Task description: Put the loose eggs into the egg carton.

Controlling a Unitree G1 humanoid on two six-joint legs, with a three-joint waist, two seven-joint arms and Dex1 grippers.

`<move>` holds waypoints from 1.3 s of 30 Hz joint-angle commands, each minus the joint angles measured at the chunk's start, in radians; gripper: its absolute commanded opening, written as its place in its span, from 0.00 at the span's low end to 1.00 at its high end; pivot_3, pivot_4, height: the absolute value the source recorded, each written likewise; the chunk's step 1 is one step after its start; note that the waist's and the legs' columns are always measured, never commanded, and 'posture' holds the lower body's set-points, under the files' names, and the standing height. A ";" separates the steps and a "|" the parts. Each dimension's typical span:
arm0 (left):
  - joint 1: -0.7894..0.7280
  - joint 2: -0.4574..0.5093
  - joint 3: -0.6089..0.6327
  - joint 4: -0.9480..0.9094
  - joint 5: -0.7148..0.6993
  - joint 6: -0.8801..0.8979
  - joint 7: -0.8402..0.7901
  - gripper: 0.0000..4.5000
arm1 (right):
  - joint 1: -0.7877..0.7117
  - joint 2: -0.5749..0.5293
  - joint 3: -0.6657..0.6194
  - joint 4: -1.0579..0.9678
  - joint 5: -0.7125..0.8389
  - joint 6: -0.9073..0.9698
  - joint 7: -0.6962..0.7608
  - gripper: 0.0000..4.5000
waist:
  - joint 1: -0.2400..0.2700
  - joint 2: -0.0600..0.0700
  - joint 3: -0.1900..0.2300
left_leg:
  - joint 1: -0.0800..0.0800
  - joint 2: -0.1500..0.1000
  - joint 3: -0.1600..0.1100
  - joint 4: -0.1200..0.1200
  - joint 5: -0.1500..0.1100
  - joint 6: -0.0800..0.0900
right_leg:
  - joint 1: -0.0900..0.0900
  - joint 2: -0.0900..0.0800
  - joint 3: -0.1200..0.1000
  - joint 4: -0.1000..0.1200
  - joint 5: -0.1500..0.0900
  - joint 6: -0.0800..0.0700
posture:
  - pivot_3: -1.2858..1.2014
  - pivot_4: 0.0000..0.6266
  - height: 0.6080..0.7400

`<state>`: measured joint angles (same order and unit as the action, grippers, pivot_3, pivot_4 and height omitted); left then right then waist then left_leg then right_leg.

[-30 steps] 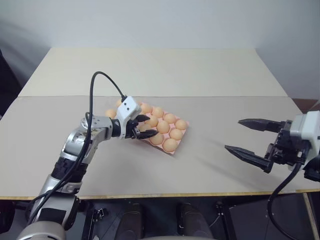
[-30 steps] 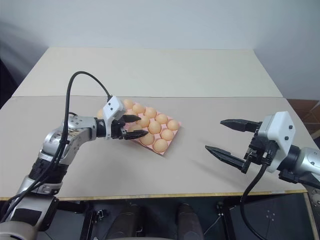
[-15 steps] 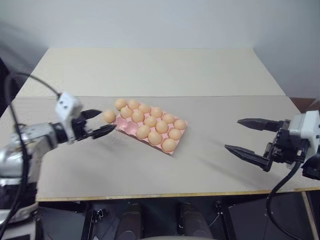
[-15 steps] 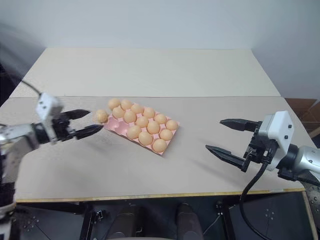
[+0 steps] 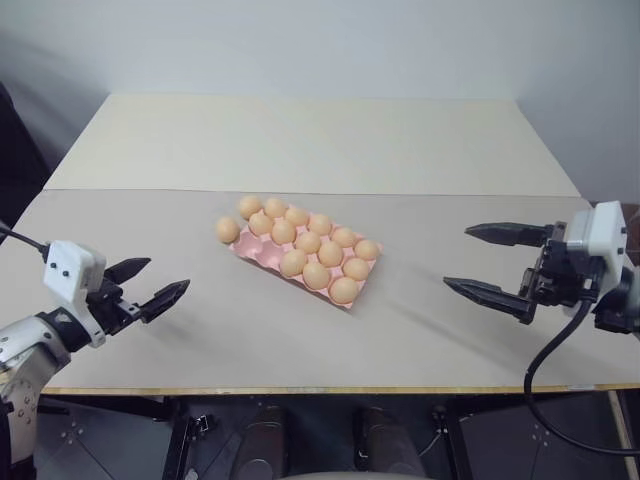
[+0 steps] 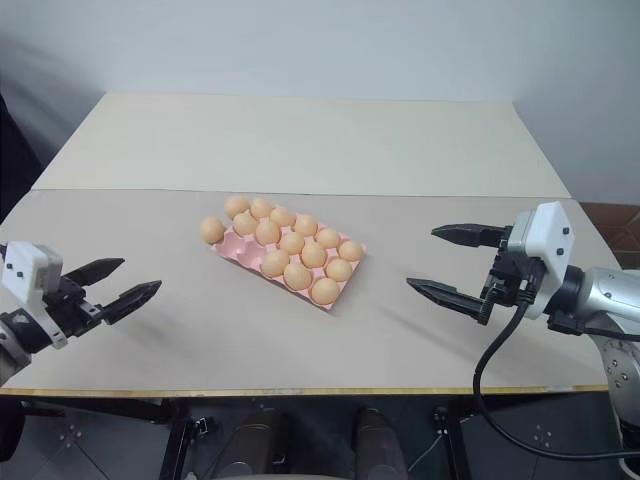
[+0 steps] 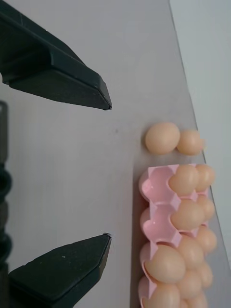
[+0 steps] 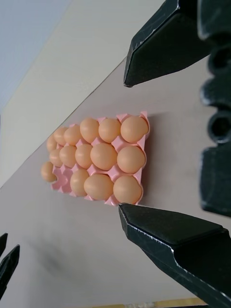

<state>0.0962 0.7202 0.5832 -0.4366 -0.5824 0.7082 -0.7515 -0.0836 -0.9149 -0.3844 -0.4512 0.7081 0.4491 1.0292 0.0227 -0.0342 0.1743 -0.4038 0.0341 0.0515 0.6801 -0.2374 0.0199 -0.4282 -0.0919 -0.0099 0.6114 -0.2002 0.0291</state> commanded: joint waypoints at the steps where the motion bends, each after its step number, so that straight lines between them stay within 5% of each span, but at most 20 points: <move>1: -0.082 0.008 -0.040 -0.007 -0.018 0.050 0.077 0.99 | -0.018 -0.013 -0.013 -0.017 0.010 0.003 -0.003 1.00 | 0.001 0.000 0.000 | 0.000 0.000 0.000 0.000 0.000 0.000 | 0.000 0.000 0.000 0.000 0.000 0.000 | 0.52 0.24 1.00; 9: -0.504 -0.075 -0.278 0.249 0.073 0.203 0.311 0.99 | -0.011 -0.006 -0.018 -0.058 0.019 0.023 -0.040 1.00 | 0.005 -0.001 0.000 | 0.003 -0.002 0.000 0.001 0.000 0.000 | 0.004 0.002 0.000 0.001 0.002 0.003 | 0.52 0.24 1.00; 18: -0.823 -0.268 -0.344 0.677 0.220 0.153 0.540 0.99 | 0.038 -0.009 -0.072 -0.126 0.048 0.056 -0.086 1.00 | -0.009 -0.002 -0.001 | 0.000 -0.003 -0.001 0.000 0.000 0.001 | 0.003 0.001 0.000 -0.001 0.009 0.001 | 0.52 0.24 1.00; 25: -0.891 -0.303 -0.386 0.836 0.288 0.121 0.561 0.99 | 0.043 -0.015 -0.089 -0.136 0.053 0.068 -0.097 1.00 | -0.011 -0.002 0.000 | 0.000 -0.003 -0.001 0.001 0.000 0.000 | 0.003 0.001 0.000 0.000 0.008 0.002 | 0.52 0.24 1.00; 35: -0.842 -0.294 -0.414 0.783 0.316 0.216 0.554 0.99 | 0.049 -0.014 -0.095 -0.138 0.058 0.071 -0.103 1.00 | -0.011 -0.002 0.000 | 0.000 -0.003 -0.001 0.001 0.000 0.000 | 0.003 0.001 0.000 0.000 0.009 0.002 | 0.52 0.24 1.00; 39: -0.848 -0.294 -0.415 0.785 0.324 0.233 0.561 0.80 | 0.040 -0.013 -0.088 -0.130 0.053 0.065 -0.101 1.00 | -0.011 -0.002 0.000 | 0.001 -0.003 -0.001 0.001 0.000 0.000 | 0.003 0.001 0.000 0.000 0.008 0.003 | 0.52 0.24 1.00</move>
<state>-0.7468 0.4267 0.1754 0.3638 -0.2662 0.9243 -0.1871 -0.0318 -0.9176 -0.4450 -0.5624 0.7511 0.5240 0.9298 0.0120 -0.0360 0.1738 -0.4024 0.0309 0.0501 0.6808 -0.2372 0.0202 -0.4247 -0.0911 -0.0101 0.6116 -0.1925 0.0327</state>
